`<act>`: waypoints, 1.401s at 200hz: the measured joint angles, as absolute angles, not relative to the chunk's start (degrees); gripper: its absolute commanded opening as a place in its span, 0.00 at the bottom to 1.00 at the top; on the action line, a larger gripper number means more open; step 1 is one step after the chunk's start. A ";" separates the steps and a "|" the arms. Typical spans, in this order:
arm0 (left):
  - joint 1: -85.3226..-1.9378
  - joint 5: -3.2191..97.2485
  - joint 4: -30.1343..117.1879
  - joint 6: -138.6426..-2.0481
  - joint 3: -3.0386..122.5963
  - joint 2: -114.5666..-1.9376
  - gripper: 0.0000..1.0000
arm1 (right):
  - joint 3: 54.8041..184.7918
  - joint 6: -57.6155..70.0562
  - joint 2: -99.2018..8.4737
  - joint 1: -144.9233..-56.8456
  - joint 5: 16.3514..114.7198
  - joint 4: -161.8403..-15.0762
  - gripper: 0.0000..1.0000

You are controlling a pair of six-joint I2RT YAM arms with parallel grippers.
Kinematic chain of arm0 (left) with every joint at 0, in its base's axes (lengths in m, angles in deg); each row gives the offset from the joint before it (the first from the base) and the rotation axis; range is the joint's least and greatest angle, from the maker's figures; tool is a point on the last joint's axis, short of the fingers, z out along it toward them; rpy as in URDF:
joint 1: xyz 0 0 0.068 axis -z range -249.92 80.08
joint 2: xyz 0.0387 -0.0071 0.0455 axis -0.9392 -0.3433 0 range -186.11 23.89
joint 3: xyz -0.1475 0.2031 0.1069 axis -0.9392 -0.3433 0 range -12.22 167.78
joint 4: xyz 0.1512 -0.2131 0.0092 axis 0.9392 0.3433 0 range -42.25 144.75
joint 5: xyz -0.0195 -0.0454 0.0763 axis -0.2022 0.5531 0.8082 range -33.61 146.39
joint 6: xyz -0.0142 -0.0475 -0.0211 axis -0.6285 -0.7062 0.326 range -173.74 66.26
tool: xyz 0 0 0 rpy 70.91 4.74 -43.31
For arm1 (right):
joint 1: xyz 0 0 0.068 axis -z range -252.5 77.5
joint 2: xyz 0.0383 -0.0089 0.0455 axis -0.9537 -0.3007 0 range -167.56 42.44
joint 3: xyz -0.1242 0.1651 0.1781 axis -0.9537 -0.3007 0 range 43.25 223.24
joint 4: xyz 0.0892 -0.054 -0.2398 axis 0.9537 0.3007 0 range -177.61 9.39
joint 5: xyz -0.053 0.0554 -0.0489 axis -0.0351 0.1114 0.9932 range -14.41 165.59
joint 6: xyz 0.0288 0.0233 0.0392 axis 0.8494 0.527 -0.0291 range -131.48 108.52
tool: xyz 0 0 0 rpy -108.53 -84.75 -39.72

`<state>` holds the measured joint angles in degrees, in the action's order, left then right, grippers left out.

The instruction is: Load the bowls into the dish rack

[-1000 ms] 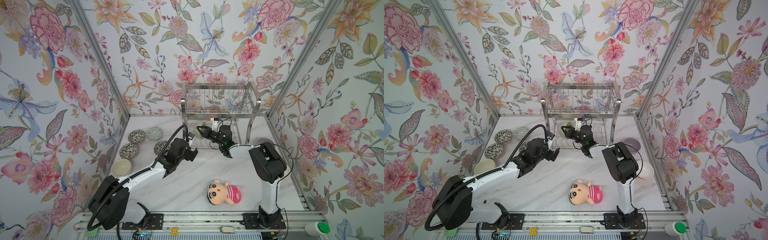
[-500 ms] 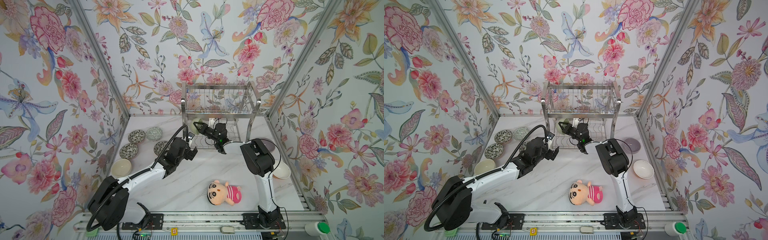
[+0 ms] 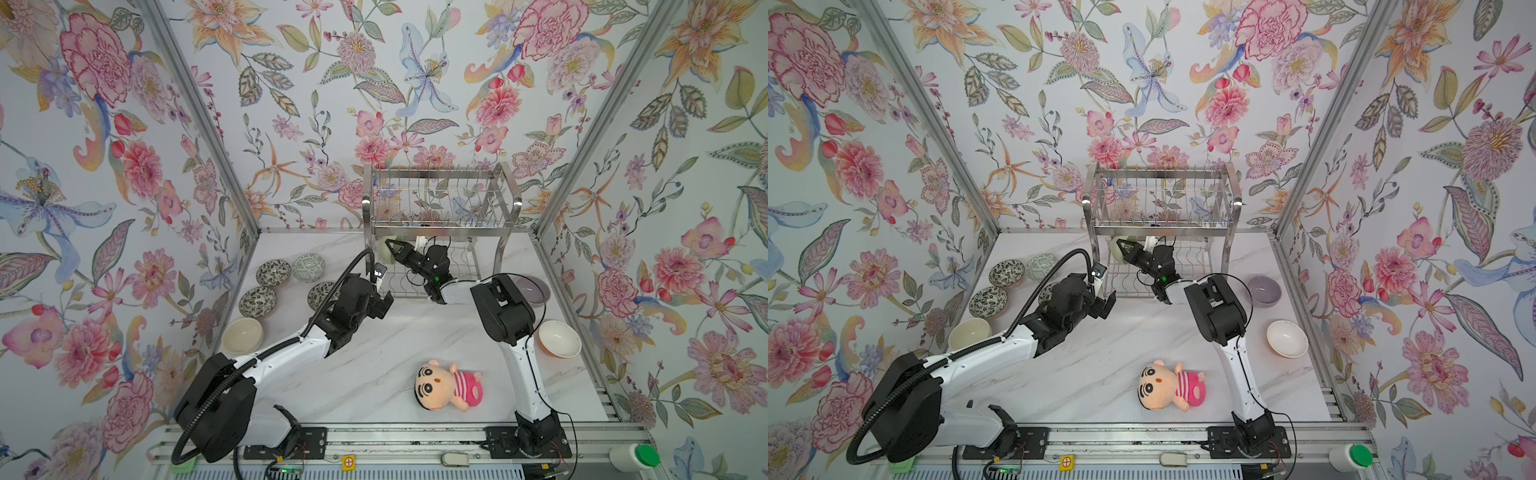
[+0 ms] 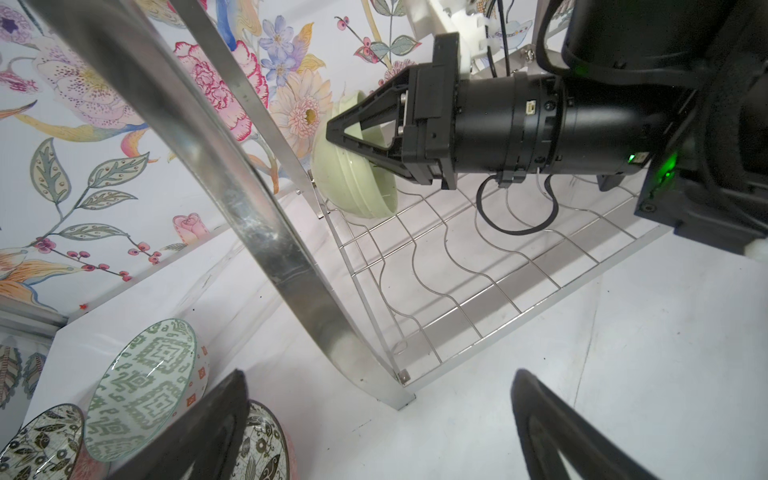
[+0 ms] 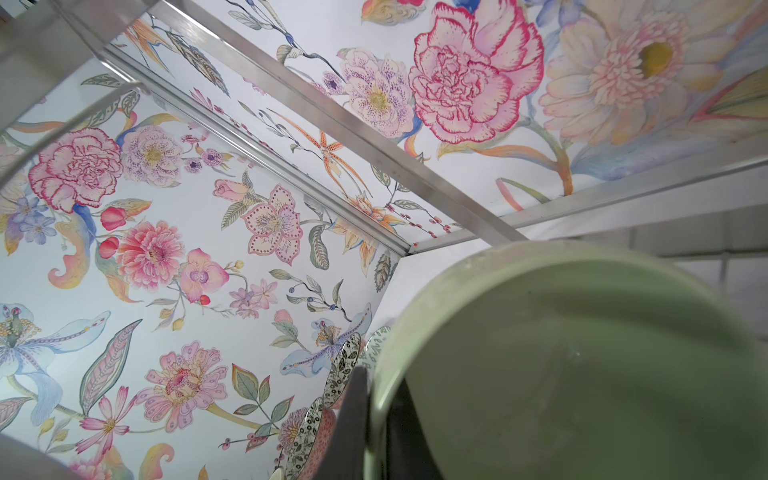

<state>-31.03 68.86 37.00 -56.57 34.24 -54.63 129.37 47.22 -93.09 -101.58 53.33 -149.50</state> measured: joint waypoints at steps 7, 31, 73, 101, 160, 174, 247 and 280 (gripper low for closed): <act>-31.22 68.90 37.00 -56.85 34.24 -54.56 0.99 | 130.36 47.44 -93.72 -101.41 53.48 -149.78 0.00; -31.53 69.07 37.09 -57.66 34.26 -54.56 0.99 | 133.53 48.40 -95.99 -101.32 53.52 -150.09 0.00; -32.73 69.10 37.20 -58.73 34.30 -54.59 0.99 | 138.01 49.93 -99.32 -101.28 53.50 -150.11 0.00; -33.06 69.03 37.46 -59.26 34.48 -54.76 0.99 | 139.91 50.78 -100.54 -101.30 53.48 -150.41 0.00; -33.06 68.83 37.64 -59.76 34.69 -55.20 0.99 | 142.31 51.63 -103.49 -101.34 53.22 -151.29 0.00; -33.06 68.83 37.64 -59.76 34.69 -55.20 0.99 | 142.73 51.63 -103.58 -101.36 53.15 -151.31 0.00; -33.06 68.59 37.64 -59.76 34.69 -55.20 0.99 | 146.64 51.61 -106.24 -101.47 52.15 -150.87 0.00; -33.06 68.59 37.64 -59.76 34.69 -55.20 0.99 | 147.08 51.61 -106.42 -101.43 52.12 -150.41 0.00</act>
